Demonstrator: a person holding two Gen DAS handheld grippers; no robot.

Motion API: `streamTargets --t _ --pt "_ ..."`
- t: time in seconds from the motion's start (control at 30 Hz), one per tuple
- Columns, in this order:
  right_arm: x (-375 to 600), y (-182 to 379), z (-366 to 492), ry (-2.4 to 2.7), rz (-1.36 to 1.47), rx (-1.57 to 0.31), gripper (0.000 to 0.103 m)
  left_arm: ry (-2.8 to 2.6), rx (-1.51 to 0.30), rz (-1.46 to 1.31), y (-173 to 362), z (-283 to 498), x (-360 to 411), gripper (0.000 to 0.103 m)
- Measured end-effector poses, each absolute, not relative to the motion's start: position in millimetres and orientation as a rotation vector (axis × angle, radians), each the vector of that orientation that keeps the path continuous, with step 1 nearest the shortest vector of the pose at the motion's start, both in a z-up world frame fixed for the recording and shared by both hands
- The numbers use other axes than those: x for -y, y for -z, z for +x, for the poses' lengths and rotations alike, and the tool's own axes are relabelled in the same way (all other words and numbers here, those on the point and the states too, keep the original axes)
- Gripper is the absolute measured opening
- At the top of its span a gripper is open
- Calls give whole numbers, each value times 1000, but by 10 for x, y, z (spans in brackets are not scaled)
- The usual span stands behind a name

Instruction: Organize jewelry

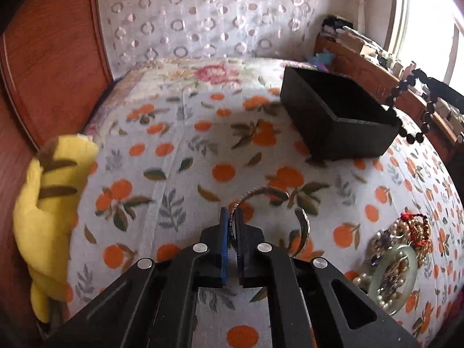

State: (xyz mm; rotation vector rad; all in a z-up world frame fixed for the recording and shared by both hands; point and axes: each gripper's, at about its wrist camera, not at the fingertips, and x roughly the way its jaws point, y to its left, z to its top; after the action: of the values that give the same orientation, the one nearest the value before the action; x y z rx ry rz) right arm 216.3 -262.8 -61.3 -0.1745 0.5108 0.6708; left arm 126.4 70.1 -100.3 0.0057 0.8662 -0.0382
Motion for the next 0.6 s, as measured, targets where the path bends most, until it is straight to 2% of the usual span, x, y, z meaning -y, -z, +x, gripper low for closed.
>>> streamTargets --t 0.3,0.6 --pt "2642 569 2254 -666 -175 -489 15 114 -685 -12 342 1435 -391 4" --pt "2637 450 2397 -680 -145 -459 15 171 -659 -9 218 1948 -37 4"
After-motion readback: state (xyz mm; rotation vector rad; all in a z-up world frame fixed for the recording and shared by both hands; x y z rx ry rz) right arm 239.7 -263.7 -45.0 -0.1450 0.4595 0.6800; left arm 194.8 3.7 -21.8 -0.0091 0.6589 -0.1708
